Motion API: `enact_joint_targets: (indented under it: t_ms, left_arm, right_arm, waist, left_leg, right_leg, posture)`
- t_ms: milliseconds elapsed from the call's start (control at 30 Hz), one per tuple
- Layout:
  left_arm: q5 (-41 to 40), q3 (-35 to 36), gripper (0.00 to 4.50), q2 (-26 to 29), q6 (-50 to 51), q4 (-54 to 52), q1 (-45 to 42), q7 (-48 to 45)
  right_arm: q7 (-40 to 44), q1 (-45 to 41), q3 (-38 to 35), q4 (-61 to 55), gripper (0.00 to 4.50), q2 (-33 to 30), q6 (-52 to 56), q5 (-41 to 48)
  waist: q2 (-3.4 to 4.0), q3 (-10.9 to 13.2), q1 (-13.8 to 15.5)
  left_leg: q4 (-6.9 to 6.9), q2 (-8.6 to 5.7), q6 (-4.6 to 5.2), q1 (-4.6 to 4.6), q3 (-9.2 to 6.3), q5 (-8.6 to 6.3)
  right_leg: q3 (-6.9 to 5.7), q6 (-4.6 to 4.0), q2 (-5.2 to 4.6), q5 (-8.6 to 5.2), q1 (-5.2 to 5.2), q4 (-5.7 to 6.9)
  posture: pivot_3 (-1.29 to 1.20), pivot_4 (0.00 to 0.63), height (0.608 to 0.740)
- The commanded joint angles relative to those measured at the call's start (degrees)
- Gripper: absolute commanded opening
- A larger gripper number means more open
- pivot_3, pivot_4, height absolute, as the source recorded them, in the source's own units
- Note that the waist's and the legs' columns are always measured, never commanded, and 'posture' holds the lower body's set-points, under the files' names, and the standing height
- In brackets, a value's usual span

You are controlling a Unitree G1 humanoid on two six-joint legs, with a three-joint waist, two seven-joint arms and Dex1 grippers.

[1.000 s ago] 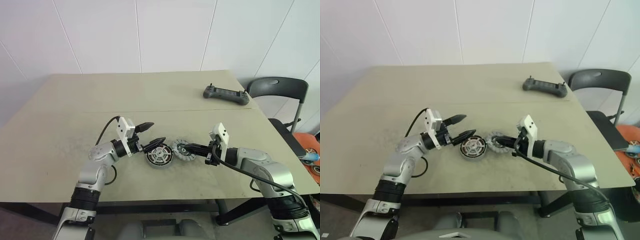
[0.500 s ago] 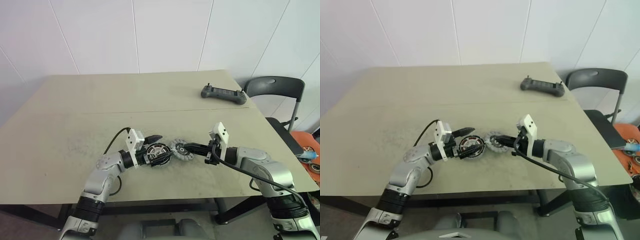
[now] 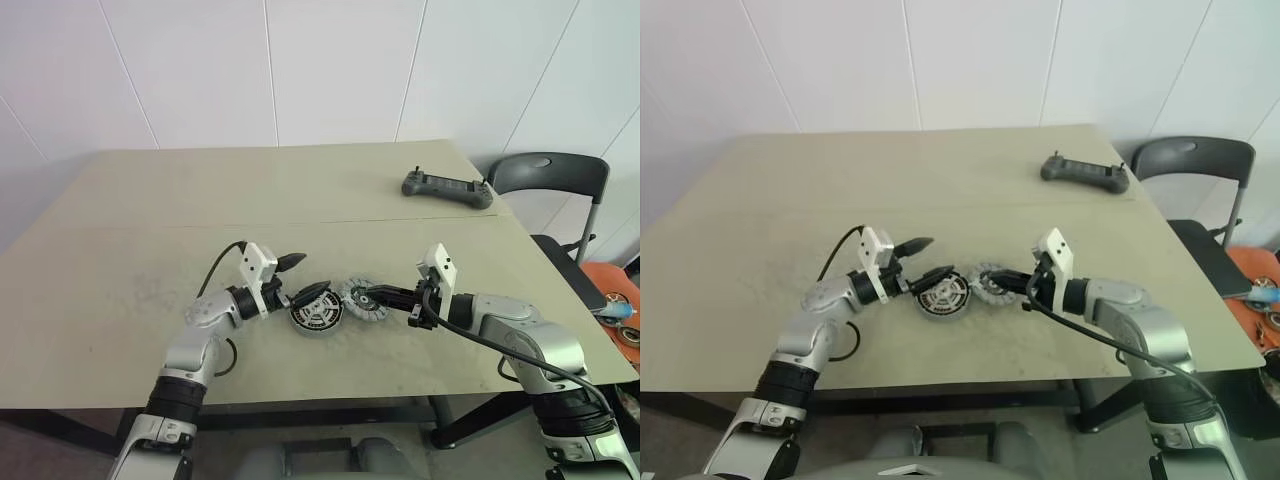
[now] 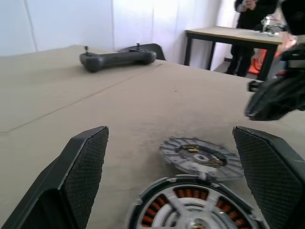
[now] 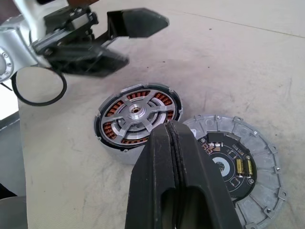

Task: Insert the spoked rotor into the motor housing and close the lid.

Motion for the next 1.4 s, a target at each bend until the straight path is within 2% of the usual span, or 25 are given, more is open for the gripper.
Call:
enact_joint_targets:
  t_ms: [33, 400, 500, 600, 767, 900, 1000, 1100, 1233, 1400]
  left_arm:
    - [-1.3, 2.7, 3.86, 0.8, -1.9, 0.9, -3.0, -0.5]
    - [-3.4, 2.4, 0.02, 0.1, 1.1, -3.2, -1.9, -2.0]
    - [-2.3, 1.1, 0.02, 0.9, 2.8, -3.6, -1.4, -2.4]
    - [3.4, -5.7, 0.02, 1.5, 2.0, -1.0, 1.8, -3.8]
    - [8.6, -10.0, 0.02, -0.5, -2.0, 9.5, 4.6, -3.0]
    - [11.1, -11.6, 0.02, -1.3, -4.5, 15.5, 5.4, -3.3]
    - [12.0, -10.6, 0.02, -2.2, -9.9, 20.1, 4.8, -2.3]
    - [9.0, -7.4, 0.02, -3.0, -12.2, 20.9, 2.7, -2.4]
    - [3.8, -3.5, 0.02, -2.9, -9.1, 16.3, -0.5, -3.8]
    - [2.9, -2.3, 0.02, -1.8, -8.2, 8.6, -0.2, -3.3]
  right_arm:
    - [0.1, -1.3, -0.4, -0.4, 0.0, 0.2, -0.5, 0.2]
    - [0.1, -1.8, -0.2, 0.0, 0.0, 0.5, -0.4, -0.1]
    - [0.1, -2.1, -0.1, 0.2, 0.0, 0.6, -0.3, -0.2]
    - [0.1, -2.5, 0.0, 0.5, 0.0, 0.6, -0.3, -0.3]
    - [0.0, -2.7, 0.0, 0.9, 0.0, 0.7, -0.5, -0.5]
    - [-0.2, -2.4, -0.1, 0.7, 0.0, 0.8, -0.6, -0.5]
    - [-0.4, -2.1, -0.3, 0.4, 0.0, 0.9, -0.5, -0.4]
    - [-0.6, -1.9, -0.4, 0.1, 0.0, 1.1, -0.6, -0.2]
    - [-1.3, -2.1, -1.2, -0.3, 0.0, 2.0, 0.2, 1.1]
    - [-2.9, -2.6, -0.8, -0.4, 0.0, 4.0, 2.2, 2.0]
  waist:
    - [0.0, 0.0, 0.0]
    - [0.0, 0.0, 0.0]
    - [0.0, 0.0, 0.0]
    - [0.06, 0.0, -0.1]
    - [0.03, -0.2, 0.5]
    - [0.2, -0.3, 0.6]
    - [0.71, -0.6, 0.1]
    - [0.8, -0.7, 0.0]
    - [0.73, -0.6, -0.2]
    - [0.32, -0.2, -0.1]
  left_leg:
    - [0.0, 0.0, 0.0, 0.01, 0.0, 0.0]
    - [0.01, 0.0, 0.0, 0.02, 0.0, 0.0]
    - [0.02, 0.0, 0.0, 0.03, 0.0, 0.0]
    - [0.01, -0.01, 0.0, 0.07, 0.01, 0.0]
    - [0.08, 0.0, 0.0, 0.14, -0.07, 0.0]
    - [0.05, 0.01, -0.02, 0.92, 0.0, -0.04]
    - [0.04, 0.18, -0.2, 0.99, -0.17, -0.17]
    - [0.1, 0.06, -0.14, 0.96, -0.1, -0.2]
    - [0.14, -0.01, -0.12, 0.89, 0.0, -0.2]
    - [-0.08, -0.08, 0.14, 0.7, 0.01, -0.14]
  right_leg:
    - [0.0, 0.0, 0.0, 0.0, 0.01, 0.0]
    - [0.0, 0.02, -0.01, 0.01, 0.04, 0.02]
    - [0.01, 0.02, -0.01, 0.02, 0.05, 0.02]
    - [0.01, 0.01, 0.0, 0.01, 0.08, 0.02]
    - [-0.04, -0.01, -0.02, 0.01, 0.2, 0.0]
    - [-0.04, 0.0, -0.07, -0.03, 0.72, -0.18]
    - [-0.37, -0.01, -0.14, -0.03, 1.22, -1.08]
    - [-0.34, 0.01, -0.6, -0.04, 1.3, -1.13]
    - [-0.66, 0.02, -1.0, -0.04, 1.22, -1.14]
    - [-0.66, 0.11, -1.06, 0.02, 1.08, -0.89]
  posture:
    - [0.0, 0.0, 0.74]
    - [0.0, 0.0, 0.74]
    - [0.0, 0.0, 0.74]
    - [0.0, 0.0, 0.74]
    - [0.0, 0.0, 0.74]
    - [0.0, 0.0, 0.74]
    - [0.0, 0.0, 0.74]
    - [0.0, 0.0, 0.74]
    - [0.0, 0.0, 0.74]
    - [0.0, 0.0, 0.74]
